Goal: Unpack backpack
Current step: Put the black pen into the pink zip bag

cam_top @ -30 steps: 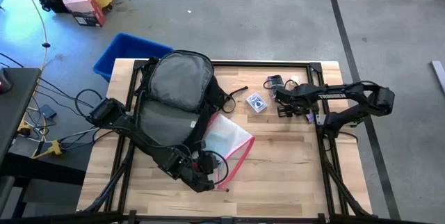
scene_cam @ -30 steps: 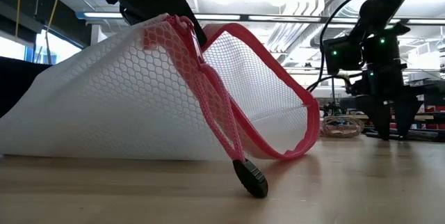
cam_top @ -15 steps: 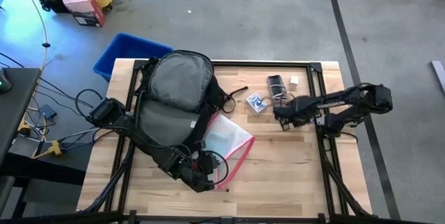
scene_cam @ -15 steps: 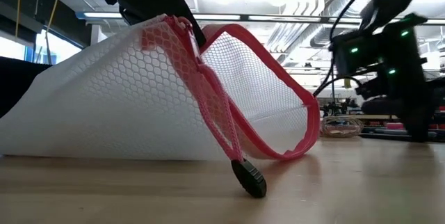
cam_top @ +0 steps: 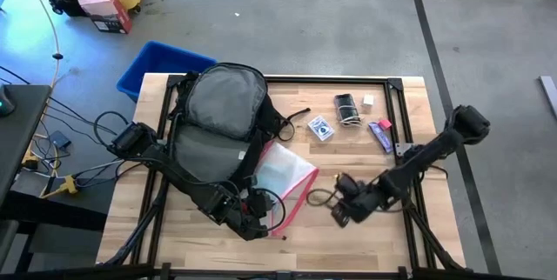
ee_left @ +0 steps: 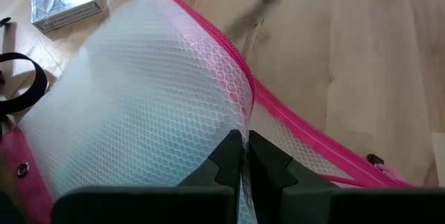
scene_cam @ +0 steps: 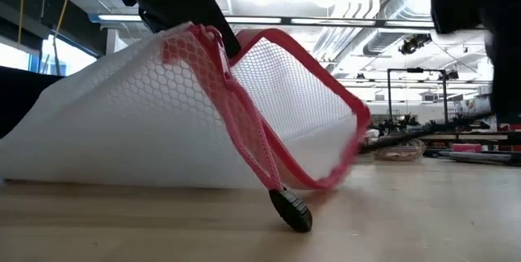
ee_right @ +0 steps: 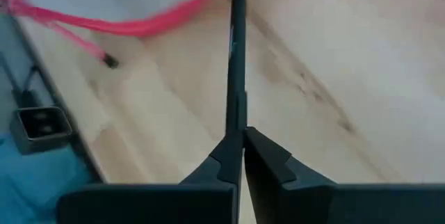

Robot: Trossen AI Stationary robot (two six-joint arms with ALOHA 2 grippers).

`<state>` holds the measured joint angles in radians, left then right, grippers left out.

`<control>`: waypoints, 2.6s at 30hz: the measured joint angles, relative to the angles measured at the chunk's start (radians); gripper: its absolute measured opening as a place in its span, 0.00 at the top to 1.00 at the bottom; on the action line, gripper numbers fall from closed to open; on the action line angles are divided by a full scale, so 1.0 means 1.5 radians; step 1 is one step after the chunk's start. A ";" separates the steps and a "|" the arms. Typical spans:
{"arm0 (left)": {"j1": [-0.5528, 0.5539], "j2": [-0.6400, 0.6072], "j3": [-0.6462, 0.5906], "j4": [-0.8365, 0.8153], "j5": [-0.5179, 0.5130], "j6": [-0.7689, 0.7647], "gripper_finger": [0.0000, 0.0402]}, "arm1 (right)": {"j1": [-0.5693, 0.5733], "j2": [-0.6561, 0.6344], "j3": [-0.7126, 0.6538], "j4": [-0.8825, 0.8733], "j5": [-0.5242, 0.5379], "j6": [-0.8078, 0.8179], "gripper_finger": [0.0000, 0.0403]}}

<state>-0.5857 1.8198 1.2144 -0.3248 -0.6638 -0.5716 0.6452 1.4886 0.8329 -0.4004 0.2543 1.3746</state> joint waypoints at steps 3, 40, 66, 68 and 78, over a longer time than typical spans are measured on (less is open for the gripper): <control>0.000 0.000 0.000 0.007 -0.002 0.000 1.00 | -0.013 0.063 0.067 -0.002 0.034 -0.035 0.99; 0.000 0.000 0.000 0.005 -0.001 0.000 1.00 | -0.088 0.325 0.255 -0.147 -0.048 -0.234 0.52; 0.000 0.000 0.000 0.000 -0.001 0.000 1.00 | 0.058 0.188 0.249 -0.248 0.049 0.022 1.00; -0.001 0.000 0.000 0.001 -0.007 0.000 1.00 | 0.061 0.191 0.250 -0.190 0.075 0.026 1.00; 0.000 0.000 0.000 0.071 -0.066 0.042 1.00 | -0.110 0.232 0.250 -0.024 0.056 -0.111 1.00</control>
<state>-0.5860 1.8198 1.2144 -0.2186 -0.7628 -0.5083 0.4797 1.8368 1.2084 -0.4363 0.3381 1.2086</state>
